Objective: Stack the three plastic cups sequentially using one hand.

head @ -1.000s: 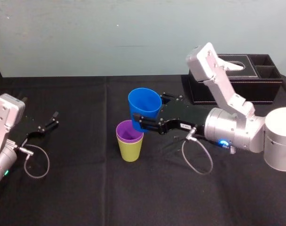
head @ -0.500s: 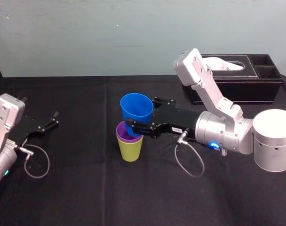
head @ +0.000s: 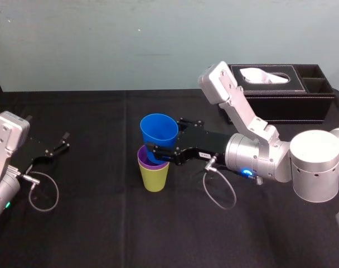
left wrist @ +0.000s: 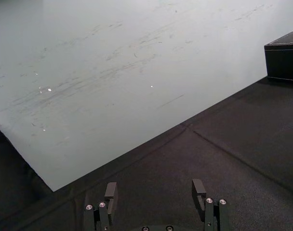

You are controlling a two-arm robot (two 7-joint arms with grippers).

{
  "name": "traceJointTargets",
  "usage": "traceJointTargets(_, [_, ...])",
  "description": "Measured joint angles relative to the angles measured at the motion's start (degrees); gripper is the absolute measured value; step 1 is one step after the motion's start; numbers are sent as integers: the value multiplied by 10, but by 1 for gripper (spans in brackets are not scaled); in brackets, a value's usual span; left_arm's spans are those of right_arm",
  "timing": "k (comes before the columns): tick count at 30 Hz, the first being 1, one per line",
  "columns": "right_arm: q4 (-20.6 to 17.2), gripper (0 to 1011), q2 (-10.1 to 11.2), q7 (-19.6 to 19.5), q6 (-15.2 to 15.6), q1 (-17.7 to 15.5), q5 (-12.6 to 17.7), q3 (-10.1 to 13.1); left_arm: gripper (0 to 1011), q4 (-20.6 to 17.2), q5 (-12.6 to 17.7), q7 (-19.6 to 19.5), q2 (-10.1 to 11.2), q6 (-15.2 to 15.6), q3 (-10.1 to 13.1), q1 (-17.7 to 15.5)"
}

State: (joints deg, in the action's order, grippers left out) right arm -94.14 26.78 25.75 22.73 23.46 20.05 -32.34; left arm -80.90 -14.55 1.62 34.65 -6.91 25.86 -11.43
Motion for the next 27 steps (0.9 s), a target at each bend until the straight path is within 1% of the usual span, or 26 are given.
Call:
traceJointTargets(18, [14, 726, -14, 2, -3, 2, -10, -3, 1010, 0, 0, 0, 0, 0, 0, 0])
traceJointTargets(27, [37, 726, -25, 2, -6, 8, -19, -8, 1010, 0, 0, 0, 0, 0, 0, 0])
